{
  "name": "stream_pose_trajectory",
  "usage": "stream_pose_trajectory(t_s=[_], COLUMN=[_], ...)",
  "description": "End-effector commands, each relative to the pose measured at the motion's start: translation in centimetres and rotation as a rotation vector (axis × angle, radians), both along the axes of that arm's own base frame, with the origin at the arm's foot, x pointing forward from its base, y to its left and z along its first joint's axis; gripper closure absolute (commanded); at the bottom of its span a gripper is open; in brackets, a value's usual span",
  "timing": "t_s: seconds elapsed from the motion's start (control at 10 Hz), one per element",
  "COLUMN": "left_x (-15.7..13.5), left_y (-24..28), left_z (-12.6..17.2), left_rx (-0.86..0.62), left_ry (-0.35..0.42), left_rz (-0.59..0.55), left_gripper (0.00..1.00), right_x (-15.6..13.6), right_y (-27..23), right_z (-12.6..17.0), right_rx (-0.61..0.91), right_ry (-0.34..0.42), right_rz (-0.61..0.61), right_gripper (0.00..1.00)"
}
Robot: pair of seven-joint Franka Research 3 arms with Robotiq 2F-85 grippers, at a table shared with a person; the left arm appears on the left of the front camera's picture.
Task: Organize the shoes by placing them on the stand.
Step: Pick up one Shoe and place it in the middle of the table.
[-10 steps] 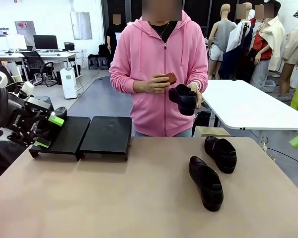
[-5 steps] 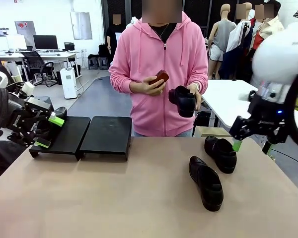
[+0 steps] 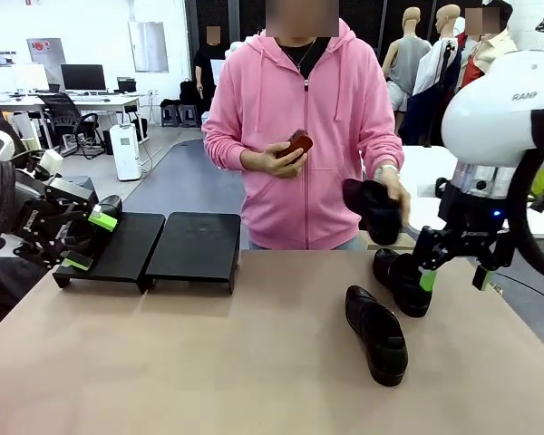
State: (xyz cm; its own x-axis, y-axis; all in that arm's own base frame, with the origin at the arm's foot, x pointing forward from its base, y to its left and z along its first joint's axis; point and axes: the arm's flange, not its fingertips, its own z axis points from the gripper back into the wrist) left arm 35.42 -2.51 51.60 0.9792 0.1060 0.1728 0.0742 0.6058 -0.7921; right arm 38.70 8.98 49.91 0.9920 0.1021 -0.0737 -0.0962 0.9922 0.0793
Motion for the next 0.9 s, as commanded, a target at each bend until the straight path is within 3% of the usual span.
stream_pose_trajectory(t_s=[0.0, 0.1, 0.2, 0.3, 0.4, 0.6, 0.8], left_x=[-0.2, -0.2, -0.2, -0.2, -0.2, -0.2, -0.2], left_y=[0.2, 0.2, 0.2, 0.2, 0.2, 0.2, 0.2], left_z=[0.2, 0.2, 0.2, 0.2, 0.2, 0.2, 0.2], left_rx=[0.011, 0.011, 0.011, 0.011, 0.011, 0.011, 0.011], left_ry=[0.012, 0.012, 0.012, 0.012, 0.012, 0.012, 0.012], left_rz=[-0.002, -0.002, -0.002, -0.002, -0.002, -0.002, -0.002], left_gripper=[0.0, 0.0, 0.0, 0.0, 0.0, 0.0, 0.0], right_x=[0.1, -3.1, -7.1, -10.2, -12.5, -14.8, -16.0], right_y=[2.1, -2.3, -8.4, -13.9, -18.6, -25.0, -29.1], right_z=[-0.9, 3.1, 8.1, 11.7, 13.7, 13.7, 11.0], right_rx=[-0.051, -0.027, 0.093, 0.139, 0.256, 0.414, 0.541], right_ry=[0.055, -0.037, -0.067, -0.026, -0.006, -0.014, -0.027], right_rz=[0.17, 0.012, 0.014, -0.057, -0.028, -0.062, -0.138], right_gripper=[0.0, 0.0, 0.0, 0.0, 0.0, 0.0, 0.0])
